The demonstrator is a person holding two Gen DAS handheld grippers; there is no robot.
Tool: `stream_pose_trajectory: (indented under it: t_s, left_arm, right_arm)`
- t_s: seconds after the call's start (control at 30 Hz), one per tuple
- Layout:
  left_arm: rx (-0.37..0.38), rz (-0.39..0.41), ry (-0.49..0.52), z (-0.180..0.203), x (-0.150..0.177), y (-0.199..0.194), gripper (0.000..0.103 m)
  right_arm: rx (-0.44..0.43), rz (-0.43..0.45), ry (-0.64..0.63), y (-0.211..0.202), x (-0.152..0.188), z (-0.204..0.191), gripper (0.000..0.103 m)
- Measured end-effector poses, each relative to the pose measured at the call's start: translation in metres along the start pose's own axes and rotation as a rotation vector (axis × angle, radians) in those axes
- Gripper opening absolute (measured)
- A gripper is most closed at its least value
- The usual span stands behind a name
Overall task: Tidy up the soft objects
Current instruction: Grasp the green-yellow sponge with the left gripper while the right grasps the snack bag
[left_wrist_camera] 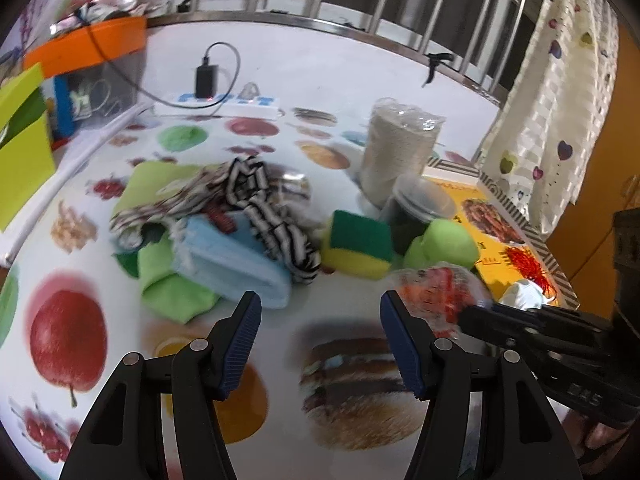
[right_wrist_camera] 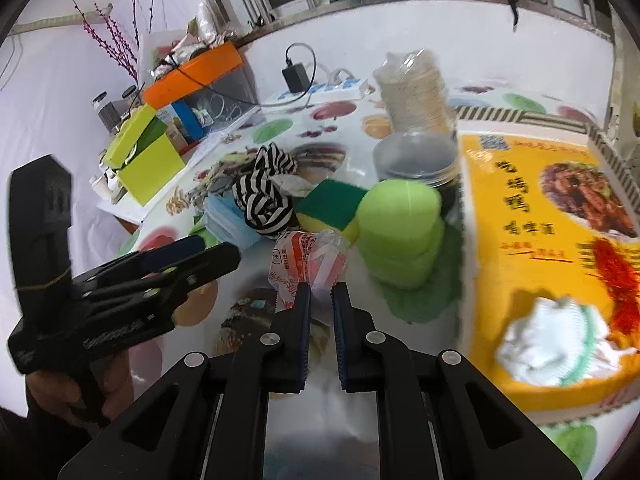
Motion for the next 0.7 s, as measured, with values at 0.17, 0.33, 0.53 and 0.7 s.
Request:
stream_pose_trajectory:
  t_s: [0.17,0.33,0.53,0.7]
  left_arm:
    - [0.025,-0.001,0.033,0.015,-0.011,0.010,0.062]
    - [0.033,-0.012,0.077,0.032,-0.022,0.027,0.062]
    - [0.018,-0.047,0.127,0.044,-0.028,0.057,0.062]
    - [0.000,-0.076,0.156,0.047,-0.027,0.075,0.062]
  right_arm:
    - [0.039,0.053,0.008,-0.028,0.001,0.010,0.011]
    - [0.068,0.090,0.035,-0.047,0.002,0.024,0.011]
    - [0.082,0.122,0.052,-0.060,0.001,0.033,0.011]
    - [0.080,0.132,0.059,-0.062,-0.001,0.040,0.011]
Point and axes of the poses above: each gripper's, at about its wrist camera, not at the fingertips, and y roughly the way its jaws point, z to its right, x to its underside, the point moved 2 cm from there along y, roughly the way its jaws point, and after that the axes turned 1 degree about -x, right-handed, at the moved point
